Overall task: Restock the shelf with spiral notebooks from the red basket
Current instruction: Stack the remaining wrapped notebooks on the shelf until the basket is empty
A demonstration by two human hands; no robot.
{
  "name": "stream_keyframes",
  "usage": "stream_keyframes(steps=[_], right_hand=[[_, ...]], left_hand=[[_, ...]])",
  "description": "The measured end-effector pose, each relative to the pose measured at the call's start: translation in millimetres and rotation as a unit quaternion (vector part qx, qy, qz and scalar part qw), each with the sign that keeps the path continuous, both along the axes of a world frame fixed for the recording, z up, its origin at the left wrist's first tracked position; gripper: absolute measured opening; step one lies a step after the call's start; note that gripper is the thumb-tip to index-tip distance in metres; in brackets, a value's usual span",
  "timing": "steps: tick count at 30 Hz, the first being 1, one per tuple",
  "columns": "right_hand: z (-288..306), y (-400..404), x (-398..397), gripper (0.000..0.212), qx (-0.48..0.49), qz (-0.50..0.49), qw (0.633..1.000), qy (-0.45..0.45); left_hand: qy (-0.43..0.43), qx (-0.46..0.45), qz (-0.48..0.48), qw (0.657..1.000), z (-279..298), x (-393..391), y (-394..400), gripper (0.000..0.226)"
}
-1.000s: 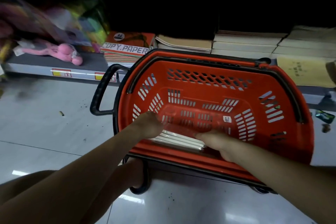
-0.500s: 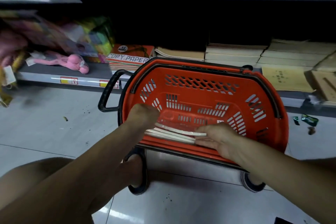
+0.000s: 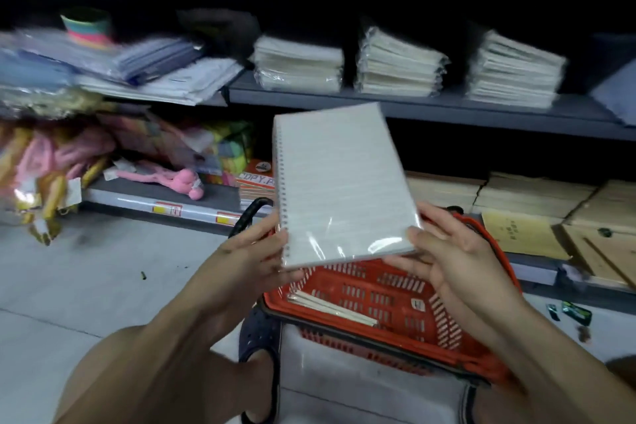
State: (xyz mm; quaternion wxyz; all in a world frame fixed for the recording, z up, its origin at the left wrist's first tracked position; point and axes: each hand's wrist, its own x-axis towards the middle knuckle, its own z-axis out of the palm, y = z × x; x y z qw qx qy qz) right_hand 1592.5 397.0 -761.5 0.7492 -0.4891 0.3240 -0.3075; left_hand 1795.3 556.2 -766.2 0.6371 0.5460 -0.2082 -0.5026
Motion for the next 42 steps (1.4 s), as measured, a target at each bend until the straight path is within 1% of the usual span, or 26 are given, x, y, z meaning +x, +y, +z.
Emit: stream_keyframes(steps=[3, 6, 8, 11, 17, 21, 24, 27, 31, 32, 34, 35, 37, 39, 42], right_hand=[[13, 1, 7, 0.042, -0.042, 0.036, 0.998, -0.011], [18, 3, 19, 0.043, -0.074, 0.025, 0.997, -0.001], [17, 5, 25, 0.043, -0.075, 0.01, 0.997, -0.003], [13, 5, 37, 0.045, -0.066, -0.006, 0.998, -0.009], [17, -11, 74, 0.041, -0.059, -0.032, 0.997, -0.041], [33, -47, 119, 0.041, -0.064, -0.031, 0.996, -0.054], [46, -85, 159, 0.043, -0.047, -0.034, 0.997, -0.059], [56, -121, 198, 0.044, -0.023, -0.028, 0.997, -0.07], [62, -152, 234, 0.041, 0.016, -0.032, 0.996, -0.08], [63, -157, 238, 0.042, 0.018, -0.036, 0.995, -0.086], [65, -158, 240, 0.048, 0.007, -0.041, 0.994, -0.101], [65, -154, 239, 0.053, -0.007, -0.041, 0.994, -0.105], [58, -143, 236, 0.059, -0.054, -0.047, 0.993, -0.099], [48, -133, 236, 0.051, -0.113, -0.071, 0.988, -0.076], [41, -134, 239, 0.036, -0.15, -0.128, 0.979, -0.059]], left_hand=[[-0.029, -0.083, 0.028, 0.996, 8, 4, 4, 0.04], [-0.039, -0.113, 0.067, 0.991, 12, 11, 2, 0.041], [-0.034, -0.123, 0.094, 0.987, 12, 15, -2, 0.042], [-0.025, -0.124, 0.125, 0.984, 9, 25, -9, 0.04], [-0.055, -0.123, 0.108, 0.985, 16, 69, -34, 0.037], [-0.043, -0.126, 0.133, 0.982, 40, 111, -73, 0.033], [-0.017, -0.121, 0.146, 0.982, 60, 150, -109, 0.033], [-0.018, -0.117, 0.148, 0.982, 74, 184, -145, 0.029], [-0.01, -0.121, 0.194, 0.973, 81, 208, -181, 0.023], [-0.003, -0.126, 0.209, 0.97, 81, 211, -184, 0.024], [0.011, -0.146, 0.247, 0.958, 79, 210, -186, 0.035], [0.005, -0.161, 0.272, 0.949, 77, 205, -184, 0.04], [-0.067, -0.167, 0.321, 0.93, 71, 189, -178, 0.043], [-0.151, -0.156, 0.346, 0.913, 65, 173, -175, 0.04], [-0.198, -0.153, 0.364, 0.897, 58, 173, -180, 0.035]])
